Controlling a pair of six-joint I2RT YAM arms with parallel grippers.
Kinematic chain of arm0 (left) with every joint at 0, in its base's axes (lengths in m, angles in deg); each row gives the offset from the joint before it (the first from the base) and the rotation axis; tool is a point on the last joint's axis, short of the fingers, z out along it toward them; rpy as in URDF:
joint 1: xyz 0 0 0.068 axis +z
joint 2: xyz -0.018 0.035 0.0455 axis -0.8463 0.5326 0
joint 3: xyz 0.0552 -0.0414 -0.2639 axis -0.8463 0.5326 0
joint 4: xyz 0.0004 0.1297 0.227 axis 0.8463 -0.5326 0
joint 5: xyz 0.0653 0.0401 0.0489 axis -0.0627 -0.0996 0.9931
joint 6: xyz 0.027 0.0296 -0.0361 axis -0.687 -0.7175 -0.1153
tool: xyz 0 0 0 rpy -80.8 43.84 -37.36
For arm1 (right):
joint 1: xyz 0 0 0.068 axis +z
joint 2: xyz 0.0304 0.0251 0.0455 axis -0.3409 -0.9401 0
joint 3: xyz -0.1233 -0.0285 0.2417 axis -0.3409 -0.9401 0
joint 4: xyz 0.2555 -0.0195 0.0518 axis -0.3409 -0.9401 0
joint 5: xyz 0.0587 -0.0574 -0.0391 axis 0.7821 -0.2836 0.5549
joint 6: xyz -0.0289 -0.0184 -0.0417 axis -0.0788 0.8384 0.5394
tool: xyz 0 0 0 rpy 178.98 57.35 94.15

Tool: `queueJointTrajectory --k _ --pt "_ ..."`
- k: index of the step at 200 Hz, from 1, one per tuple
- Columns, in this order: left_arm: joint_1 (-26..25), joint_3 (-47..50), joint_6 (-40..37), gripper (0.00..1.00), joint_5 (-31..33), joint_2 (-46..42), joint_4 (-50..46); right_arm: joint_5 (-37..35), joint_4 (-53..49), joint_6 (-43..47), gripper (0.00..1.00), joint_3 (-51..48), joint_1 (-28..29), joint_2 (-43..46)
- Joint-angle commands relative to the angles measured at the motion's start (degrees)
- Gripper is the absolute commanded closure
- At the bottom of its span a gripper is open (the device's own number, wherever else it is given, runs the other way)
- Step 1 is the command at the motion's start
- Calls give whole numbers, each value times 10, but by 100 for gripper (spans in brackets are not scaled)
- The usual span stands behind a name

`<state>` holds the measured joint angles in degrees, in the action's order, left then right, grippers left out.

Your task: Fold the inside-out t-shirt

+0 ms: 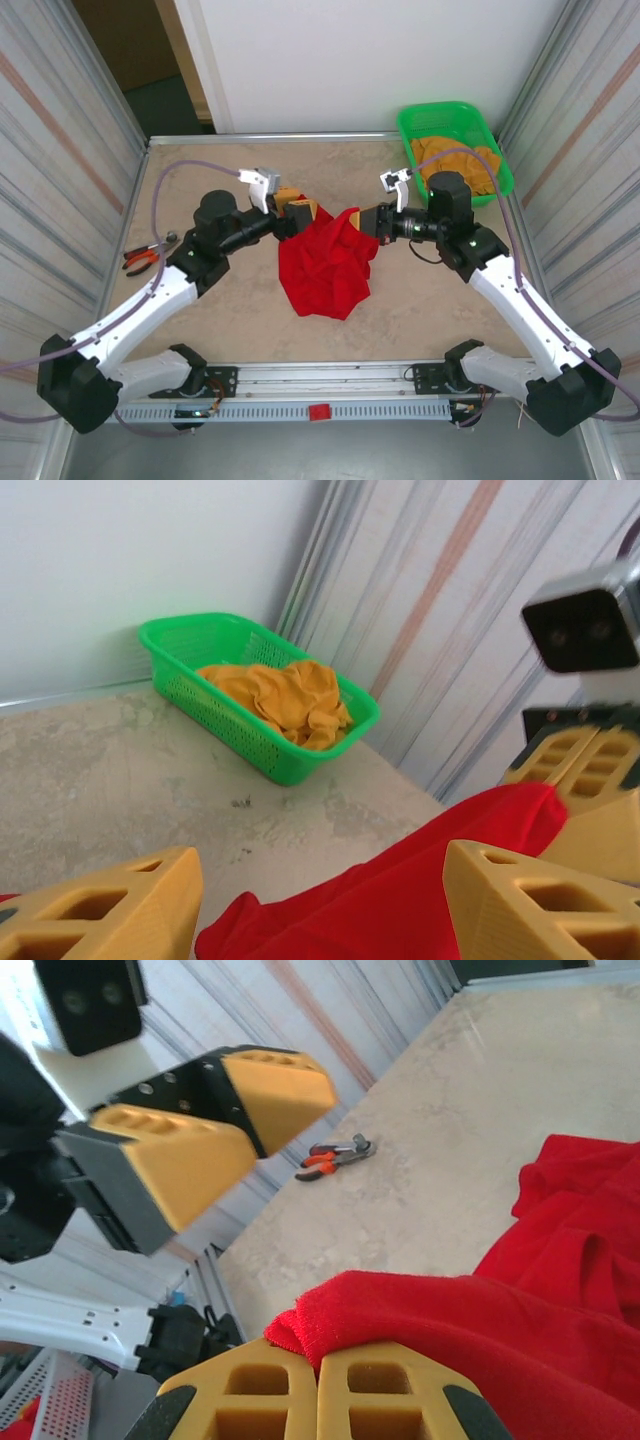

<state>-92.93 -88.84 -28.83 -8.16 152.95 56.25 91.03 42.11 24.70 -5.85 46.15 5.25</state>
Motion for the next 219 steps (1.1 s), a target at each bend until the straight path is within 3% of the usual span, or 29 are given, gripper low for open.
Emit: queueJointTrajectory --k 1,100,127,134,158,193,219 --pt "-14 -17 -62 35 -48 21 -42 22 -4 18 100 20 -3 0" --pt "-93 29 -58 33 13 78 40 10 -4 15 100 21 -3 -2" --pt "-89 31 -50 46 39 93 55 8 -4 15 100 16 -3 3" --pt "-83 34 -43 54 28 97 68 6 -4 16 100 14 -3 4" --pt "-47 37 -6 100 -39 98 95 -3 -7 16 100 2 -18 8" --pt "5 43 66 100 -166 62 137 -43 -11 14 100 -29 -64 -21" --pt "29 30 124 100 -259 54 176 -28 27 -10 100 -39 -80 -80"
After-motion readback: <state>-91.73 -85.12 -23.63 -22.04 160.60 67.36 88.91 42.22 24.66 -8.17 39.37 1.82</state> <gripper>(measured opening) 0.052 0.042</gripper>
